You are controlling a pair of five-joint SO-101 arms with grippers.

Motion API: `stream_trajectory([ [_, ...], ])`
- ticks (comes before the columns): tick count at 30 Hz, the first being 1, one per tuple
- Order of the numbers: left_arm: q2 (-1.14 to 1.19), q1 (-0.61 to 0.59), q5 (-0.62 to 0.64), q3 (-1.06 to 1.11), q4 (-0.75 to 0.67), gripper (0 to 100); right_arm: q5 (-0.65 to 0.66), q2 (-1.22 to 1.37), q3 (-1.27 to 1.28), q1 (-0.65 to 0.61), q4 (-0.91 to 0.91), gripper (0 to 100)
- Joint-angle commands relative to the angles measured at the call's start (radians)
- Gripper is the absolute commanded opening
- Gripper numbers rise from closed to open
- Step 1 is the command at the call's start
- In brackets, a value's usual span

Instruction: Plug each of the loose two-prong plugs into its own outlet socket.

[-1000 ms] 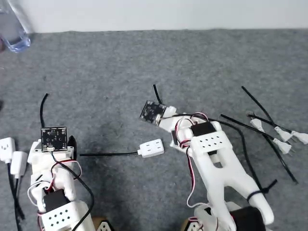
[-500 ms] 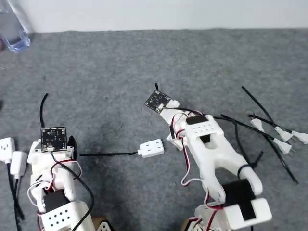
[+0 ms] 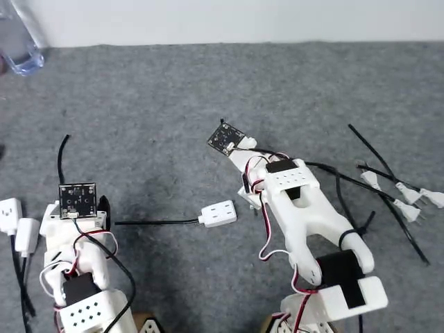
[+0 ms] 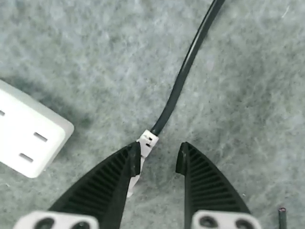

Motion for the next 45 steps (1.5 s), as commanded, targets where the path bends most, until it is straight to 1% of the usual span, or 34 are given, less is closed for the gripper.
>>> stream_trajectory([
  [1,-0.012,0.006,0.008,-0.007,-0.026,25,-0.008,-0.007,-0.055,-0.031,-0.021,14.3],
  [6,-0.012,0.006,0.008,-0.007,-0.026,25,-0.031,0.018,-0.061,-0.05,-0.067,14.3],
  [12,-0.012,0.006,0.008,-0.007,-0.026,25,-0.02,0.068,-0.066,-0.045,-0.076,14.2],
  [13,-0.012,0.006,0.008,-0.007,-0.026,25,-0.003,0.07,-0.066,-0.039,-0.076,13.2],
  [15,-0.012,0.006,0.008,-0.007,-0.026,25,0.026,0.073,-0.066,-0.018,-0.076,7.4],
  [17,-0.012,0.006,0.008,-0.007,-0.026,25,0.048,0.073,-0.066,0.018,-0.077,0.5],
  [19,-0.012,0.006,0.008,-0.007,-0.026,25,0.078,0.074,-0.066,0.061,-0.077,2.1],
  [23,-0.012,0.006,0.008,-0.007,-0.026,25,0.123,0.07,-0.064,0.162,-0.077,0.8],
  [28,-0.012,0.006,0.008,-0.007,-0.026,25,0.118,0.067,-0.064,0.26,-0.067,0.9],
  [29,-0.012,0.006,0.008,-0.007,-0.026,25,0.098,0.067,-0.064,0.274,-0.065,0.9],
  [31,-0.012,0.006,0.008,-0.007,-0.026,25,0.014,0.062,-0.064,0.306,-0.056,0.8],
  [34,-0.012,0.008,0.008,-0.007,-0.026,25,-0.176,0.001,-0.064,0.357,-0.004,0.8],
  [37,-0.012,0.008,0.008,-0.007,-0.026,25,-0.411,-0.119,-0.066,0.423,0.097,0.8],
  [39,-0.012,0.008,0.008,-0.007,-0.026,25,-0.6,-0.2,-0.063,0.463,0.176,0.8],
  [41,-0.012,0.008,0.008,-0.007,-0.026,25,-0.75,-0.265,-0.06,0.476,0.243,0.8],
  [43,-0.012,0.008,0.008,-0.007,-0.026,25,-0.847,-0.309,-0.058,0.47,0.291,1.0],
  [45,-0.012,0.008,0.008,-0.007,-0.026,25,-0.907,-0.326,-0.058,0.45,0.318,1.1],
])
